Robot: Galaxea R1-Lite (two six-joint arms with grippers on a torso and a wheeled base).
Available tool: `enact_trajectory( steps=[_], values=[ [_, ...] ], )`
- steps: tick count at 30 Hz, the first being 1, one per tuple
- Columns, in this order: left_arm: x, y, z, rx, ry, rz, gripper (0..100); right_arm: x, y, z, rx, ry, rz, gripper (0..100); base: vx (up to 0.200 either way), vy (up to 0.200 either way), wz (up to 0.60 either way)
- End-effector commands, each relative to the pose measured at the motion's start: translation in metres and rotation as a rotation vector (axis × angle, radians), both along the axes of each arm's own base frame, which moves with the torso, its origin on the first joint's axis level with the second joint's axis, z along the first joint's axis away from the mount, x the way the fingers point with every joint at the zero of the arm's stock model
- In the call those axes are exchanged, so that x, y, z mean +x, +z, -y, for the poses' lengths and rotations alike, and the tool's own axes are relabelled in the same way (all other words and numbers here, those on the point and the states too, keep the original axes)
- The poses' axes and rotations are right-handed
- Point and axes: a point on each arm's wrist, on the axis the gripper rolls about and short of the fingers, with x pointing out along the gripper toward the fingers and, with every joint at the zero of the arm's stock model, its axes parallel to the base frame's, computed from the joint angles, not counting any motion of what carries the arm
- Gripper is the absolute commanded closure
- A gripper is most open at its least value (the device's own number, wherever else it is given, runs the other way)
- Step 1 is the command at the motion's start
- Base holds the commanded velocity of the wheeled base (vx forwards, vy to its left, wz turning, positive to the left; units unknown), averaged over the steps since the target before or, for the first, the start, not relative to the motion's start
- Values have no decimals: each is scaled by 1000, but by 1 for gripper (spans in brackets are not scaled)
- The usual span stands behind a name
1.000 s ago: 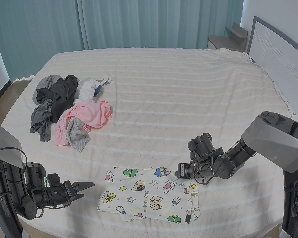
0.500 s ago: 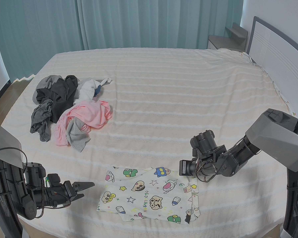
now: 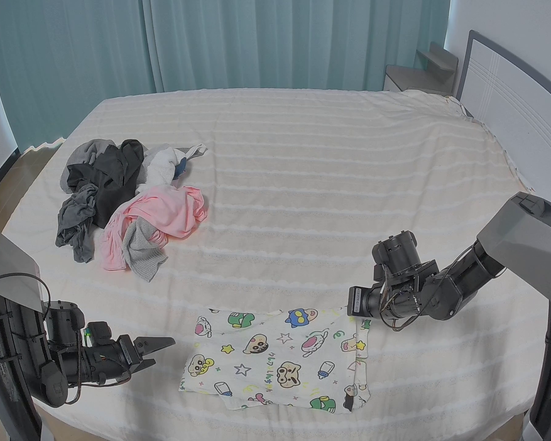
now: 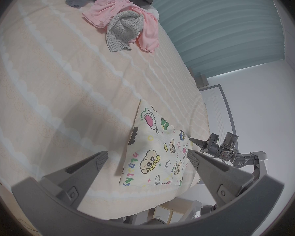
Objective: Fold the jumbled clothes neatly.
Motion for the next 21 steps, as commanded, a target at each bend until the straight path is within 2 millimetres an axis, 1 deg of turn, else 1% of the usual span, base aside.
enact_trajectory(
  steps=[1,9,21],
  values=[
    [-4,-1,0,-1,0,-19,0,-3,6,8,18,-27,11,100,0,0,0],
    [-4,-1,0,-1,0,-19,0,-1,3,20,8,-78,33,100,0,0,0],
    [-4,-1,0,-1,0,-19,0,0,1,19,9,-85,49,100,0,0,0]
  ],
)
